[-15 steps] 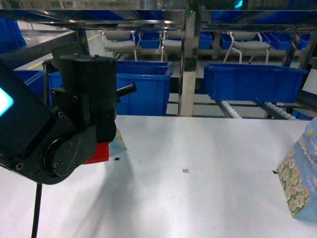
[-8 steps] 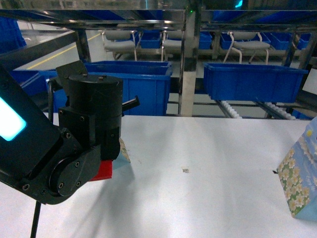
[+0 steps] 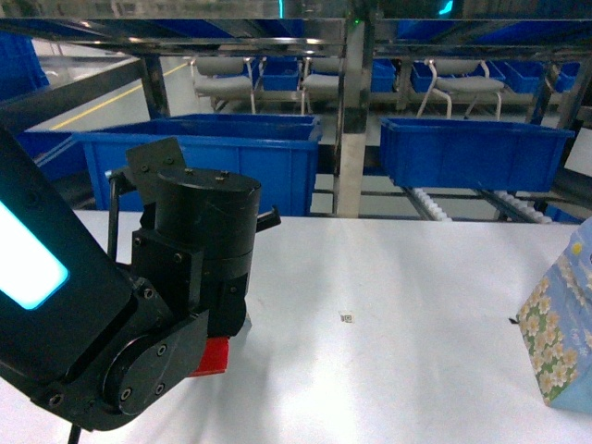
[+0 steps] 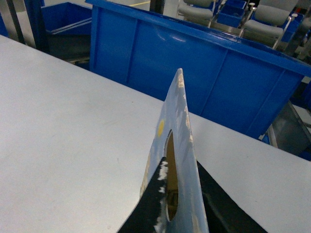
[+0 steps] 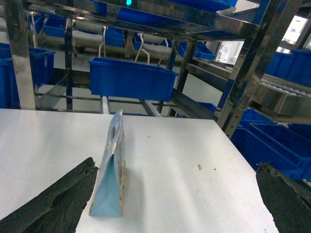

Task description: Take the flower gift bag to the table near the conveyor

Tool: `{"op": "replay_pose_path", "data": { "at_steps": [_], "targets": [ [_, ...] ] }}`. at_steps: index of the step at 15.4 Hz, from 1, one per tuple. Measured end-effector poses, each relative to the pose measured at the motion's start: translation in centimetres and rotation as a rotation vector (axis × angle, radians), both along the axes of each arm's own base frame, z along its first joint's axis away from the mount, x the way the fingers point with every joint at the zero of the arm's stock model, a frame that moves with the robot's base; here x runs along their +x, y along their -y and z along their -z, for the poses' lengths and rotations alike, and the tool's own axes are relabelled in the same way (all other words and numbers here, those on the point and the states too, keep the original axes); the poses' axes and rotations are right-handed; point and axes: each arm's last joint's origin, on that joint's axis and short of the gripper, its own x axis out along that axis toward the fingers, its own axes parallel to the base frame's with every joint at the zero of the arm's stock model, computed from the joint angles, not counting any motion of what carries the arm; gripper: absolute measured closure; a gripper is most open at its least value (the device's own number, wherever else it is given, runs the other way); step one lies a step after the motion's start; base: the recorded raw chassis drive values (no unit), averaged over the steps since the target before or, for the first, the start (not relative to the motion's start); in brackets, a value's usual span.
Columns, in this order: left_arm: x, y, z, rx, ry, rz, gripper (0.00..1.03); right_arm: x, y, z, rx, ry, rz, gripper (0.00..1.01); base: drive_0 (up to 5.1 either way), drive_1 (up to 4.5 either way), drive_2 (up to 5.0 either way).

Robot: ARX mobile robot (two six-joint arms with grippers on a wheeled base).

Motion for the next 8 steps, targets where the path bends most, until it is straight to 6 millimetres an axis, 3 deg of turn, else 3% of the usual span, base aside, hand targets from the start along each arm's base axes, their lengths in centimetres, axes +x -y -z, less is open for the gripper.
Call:
{"op": "replay_pose_path", "data": {
  "at_steps": [4, 7, 8],
  "targets": [
    [-0.4, -0.4, -1.6, 0.005, 0.046, 0.019, 0.4, 0.0, 0.0, 0.0, 0.0, 0.0, 0.0, 0.03, 0.0, 0.0, 0.0],
    [-0.4, -0.4, -7.2, 0.007, 0.18, 0.044, 0.03, 0.0, 0.0, 0.0, 0.0, 0.0, 0.0, 0.03, 0.0, 0.0, 0.0],
    [-1.4, -0.9, -7.9, 0.035, 0.176, 0.049, 0.06, 0.0, 0.0, 0.0, 0.0, 0.0, 0.0, 0.03, 0.0, 0.0, 0.0]
  ]
}}
